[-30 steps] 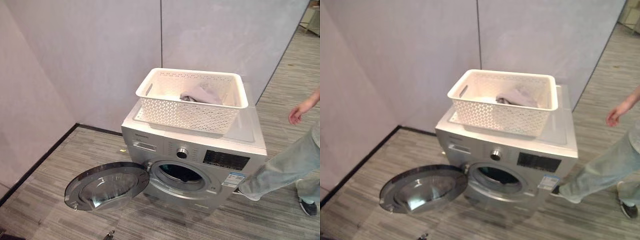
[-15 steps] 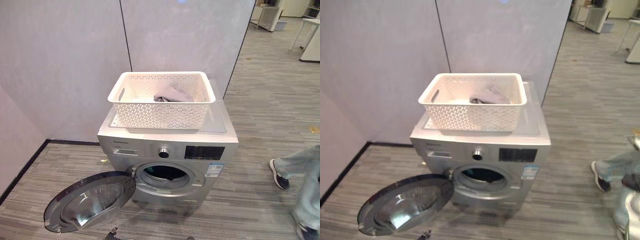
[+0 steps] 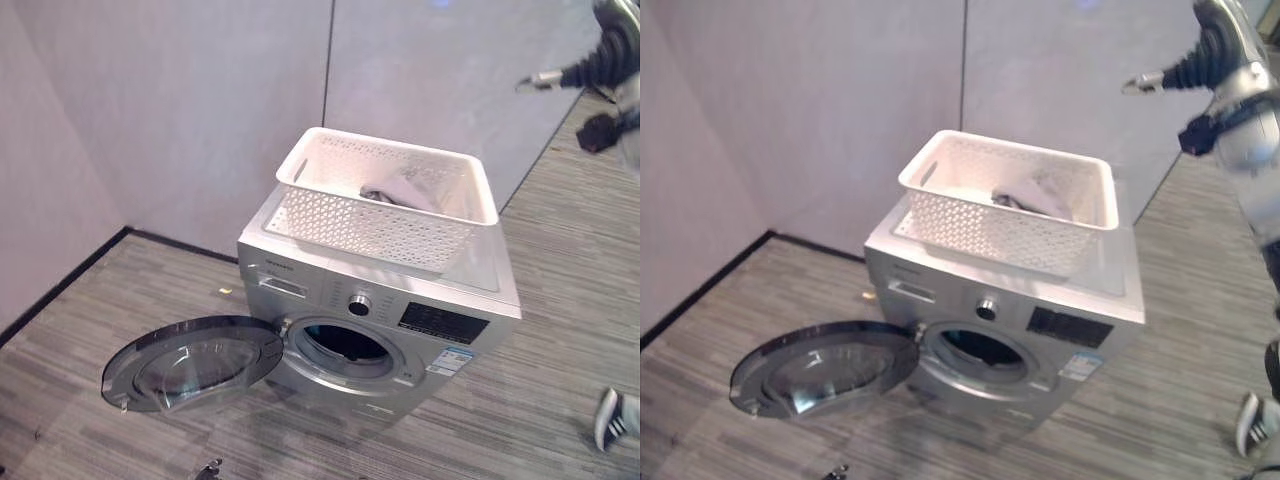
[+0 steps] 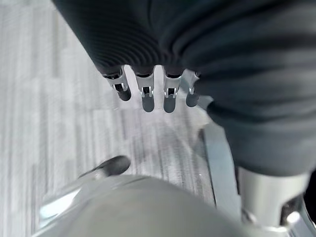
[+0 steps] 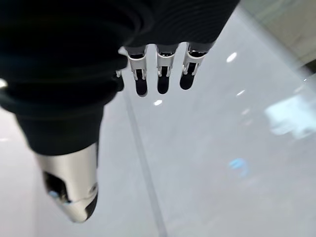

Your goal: Grab the laundry basket,head to the washer,open it,put in the laundry and shut it.

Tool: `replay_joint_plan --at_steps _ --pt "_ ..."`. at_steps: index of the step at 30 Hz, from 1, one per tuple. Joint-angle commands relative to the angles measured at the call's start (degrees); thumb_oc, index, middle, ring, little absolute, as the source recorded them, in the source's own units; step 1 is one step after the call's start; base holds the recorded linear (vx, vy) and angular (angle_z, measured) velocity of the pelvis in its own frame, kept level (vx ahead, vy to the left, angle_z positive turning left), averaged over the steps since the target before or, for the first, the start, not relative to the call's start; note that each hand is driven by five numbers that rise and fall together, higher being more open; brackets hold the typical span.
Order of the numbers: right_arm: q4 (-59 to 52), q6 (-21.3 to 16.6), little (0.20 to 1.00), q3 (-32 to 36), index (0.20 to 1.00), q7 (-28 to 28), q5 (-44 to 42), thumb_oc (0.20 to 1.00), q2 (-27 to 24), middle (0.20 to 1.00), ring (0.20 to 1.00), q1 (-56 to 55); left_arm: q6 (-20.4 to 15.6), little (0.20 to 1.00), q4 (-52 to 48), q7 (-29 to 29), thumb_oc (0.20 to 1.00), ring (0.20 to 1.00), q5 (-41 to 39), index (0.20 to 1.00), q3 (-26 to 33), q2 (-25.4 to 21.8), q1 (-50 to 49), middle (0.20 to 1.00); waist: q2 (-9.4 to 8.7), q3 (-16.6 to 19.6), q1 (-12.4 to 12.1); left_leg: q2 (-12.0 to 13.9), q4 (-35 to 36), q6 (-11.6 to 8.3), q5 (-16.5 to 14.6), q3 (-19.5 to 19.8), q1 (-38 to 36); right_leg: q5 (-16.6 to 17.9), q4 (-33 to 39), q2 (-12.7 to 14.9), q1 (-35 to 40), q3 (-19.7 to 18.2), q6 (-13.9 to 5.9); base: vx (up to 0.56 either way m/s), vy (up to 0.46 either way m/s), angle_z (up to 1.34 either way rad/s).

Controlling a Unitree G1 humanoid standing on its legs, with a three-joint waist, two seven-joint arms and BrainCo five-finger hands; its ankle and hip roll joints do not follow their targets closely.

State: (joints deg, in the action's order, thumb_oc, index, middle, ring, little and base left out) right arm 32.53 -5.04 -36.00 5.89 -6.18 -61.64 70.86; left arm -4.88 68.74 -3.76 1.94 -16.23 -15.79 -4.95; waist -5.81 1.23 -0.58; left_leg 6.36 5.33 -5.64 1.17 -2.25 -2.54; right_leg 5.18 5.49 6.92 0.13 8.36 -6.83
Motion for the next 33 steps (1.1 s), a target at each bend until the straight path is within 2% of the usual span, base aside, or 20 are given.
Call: replay_joint_plan --at_steps 1,3,4,9,10,16,26,33 --pt "15.67 3.60 1.000 -7.25 1.000 -5.49 -1.42 1.000 3.36 1.000 1.000 11.88 -0.30 1.000 4.21 1.88 1.000 1.000 -2.44 1.000 -1.85 0.96 1.55 1.000 -1.67 -1.36 -1.71 1.13 -0.33 0.53 -3.74 0.97 0.03 -3.53 -0.49 2.09 0.88 1.54 -1.75 0.00 -0.024 0.12" --pt "20.17 4.10 1.000 -9.78 1.000 -6.59 -0.22 1.000 5.35 1.000 1.000 14.24 -0.29 1.000 4.38 2.02 1.000 1.000 -2.80 1.000 -1.63 0.88 1.84 1.000 -1.75 -1.52 -1.75 1.24 -0.33 0.42 -3.51 1.53 0.34 -3.52 -0.54 2.03 0.85 2.03 -1.65 0.00 -0.027 0.13" --pt "26.39 4.94 1.000 -11.98 1.000 -7.96 1.63 1.000 8.36 1.000 1.000 15.81 -0.28 1.000 4.42 1.87 1.000 1.000 -3.32 1.000 -1.70 0.32 2.27 1.000 -2.41 -1.89 -2.40 1.50 -0.33 0.24 -3.05 2.76 1.23 -3.47 -0.68 1.87 0.71 2.87 -1.47 -0.01 -0.029 0.25" --pt "30.60 5.76 1.000 -14.04 1.000 -9.57 3.46 1.000 10.13 1.000 1.000 16.74 -0.15 1.000 3.73 2.21 1.000 1.000 -4.13 1.000 -2.09 -0.34 2.98 1.000 -2.90 -2.48 -2.89 1.74 -0.33 -0.02 -2.13 5.03 3.28 -3.96 -0.98 1.59 0.29 4.99 -1.18 -0.02 -0.039 0.41" --pt "33.42 6.20 1.000 -15.35 1.000 -11.10 5.10 1.000 10.47 1.000 1.000 16.27 0.16 1.000 2.92 2.83 1.000 1.000 -4.51 1.000 -3.30 -0.64 3.57 1.000 -3.31 -2.98 -3.54 1.85 -0.33 -0.24 -1.47 7.27 5.08 -4.47 -1.26 1.32 -0.02 6.95 -0.82 -0.01 -0.047 0.48" --pt "35.52 6.17 1.000 -16.80 1.000 -12.61 8.76 1.000 9.35 1.000 1.000 13.79 0.57 1.000 3.35 3.54 1.000 1.000 -4.62 1.000 -4.48 -0.50 4.36 1.000 -3.33 -4.20 -4.29 1.68 -0.33 -0.45 -0.57 10.01 7.29 -5.31 -1.99 1.08 -0.47 9.21 -0.37 -0.01 -0.033 0.30" --pt "35.90 5.81 1.000 -18.66 1.000 -15.59 12.03 1.000 6.99 1.000 1.000 10.61 0.10 1.000 1.72 4.19 1.000 1.000 -6.15 1.000 -4.73 -0.28 4.29 1.000 -2.60 -5.61 -4.52 1.52 -0.33 -0.40 -0.14 10.19 8.22 -5.34 -2.24 1.19 -1.27 9.46 -0.35 0.00 -0.003 0.04" --pt "37.34 5.77 1.000 -18.92 1.000 -16.45 13.62 1.000 4.72 1.000 1.000 8.50 -0.59 1.000 -2.12 4.76 1.000 1.000 -8.10 1.000 -6.10 -0.61 4.19 1.000 -1.24 -7.72 -5.36 1.24 -0.33 -0.66 0.79 10.90 9.88 -5.48 -2.64 1.36 -2.48 10.00 -0.27 0.00 0.000 0.00"
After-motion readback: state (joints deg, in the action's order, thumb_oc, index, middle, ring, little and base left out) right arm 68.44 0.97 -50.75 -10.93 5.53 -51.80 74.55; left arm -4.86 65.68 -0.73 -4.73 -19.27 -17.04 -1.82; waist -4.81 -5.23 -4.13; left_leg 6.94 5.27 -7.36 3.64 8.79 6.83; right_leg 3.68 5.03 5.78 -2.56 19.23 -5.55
